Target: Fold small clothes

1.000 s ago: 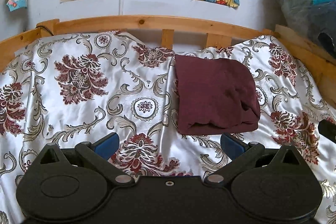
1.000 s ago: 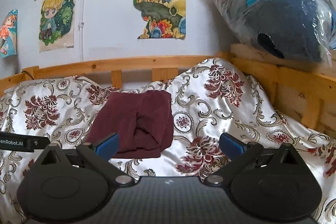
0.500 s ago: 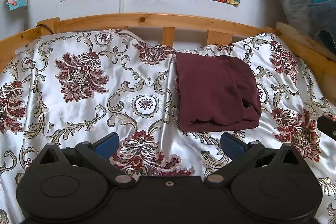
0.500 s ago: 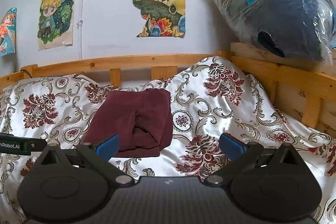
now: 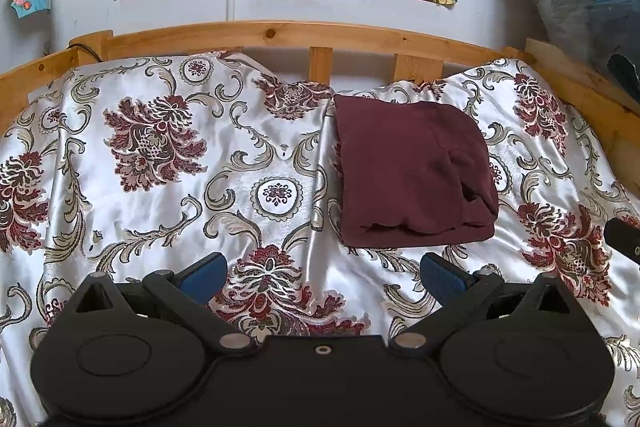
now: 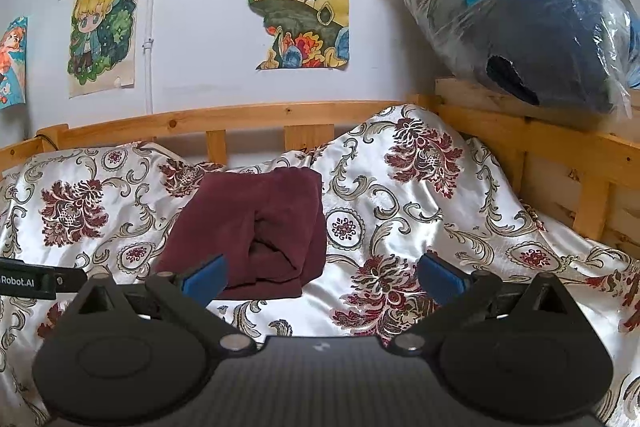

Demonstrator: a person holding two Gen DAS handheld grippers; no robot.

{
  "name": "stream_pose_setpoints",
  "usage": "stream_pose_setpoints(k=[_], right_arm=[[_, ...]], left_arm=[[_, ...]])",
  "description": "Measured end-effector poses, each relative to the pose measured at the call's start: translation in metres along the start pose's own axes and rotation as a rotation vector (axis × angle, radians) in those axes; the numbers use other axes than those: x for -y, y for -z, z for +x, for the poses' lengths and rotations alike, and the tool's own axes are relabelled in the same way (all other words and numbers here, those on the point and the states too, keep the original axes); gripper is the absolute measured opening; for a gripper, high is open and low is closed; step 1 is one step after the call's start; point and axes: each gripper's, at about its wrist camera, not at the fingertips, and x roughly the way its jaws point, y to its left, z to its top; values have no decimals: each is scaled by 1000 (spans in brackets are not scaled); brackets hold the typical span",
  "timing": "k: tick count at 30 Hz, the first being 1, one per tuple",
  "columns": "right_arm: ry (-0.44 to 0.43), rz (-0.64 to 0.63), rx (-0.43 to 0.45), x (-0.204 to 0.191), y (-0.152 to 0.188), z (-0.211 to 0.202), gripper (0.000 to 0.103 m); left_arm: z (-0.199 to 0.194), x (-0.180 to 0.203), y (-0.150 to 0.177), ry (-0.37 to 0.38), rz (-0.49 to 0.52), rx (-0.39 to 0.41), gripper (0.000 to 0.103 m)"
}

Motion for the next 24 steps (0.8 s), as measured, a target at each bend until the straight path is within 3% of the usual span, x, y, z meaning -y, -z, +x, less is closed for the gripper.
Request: stream_pose_setpoints(k=[24], right_arm=[[-6,2,1,-1,1,0,103]], left_arm=[[-3,3,1,-5,20,0,102]])
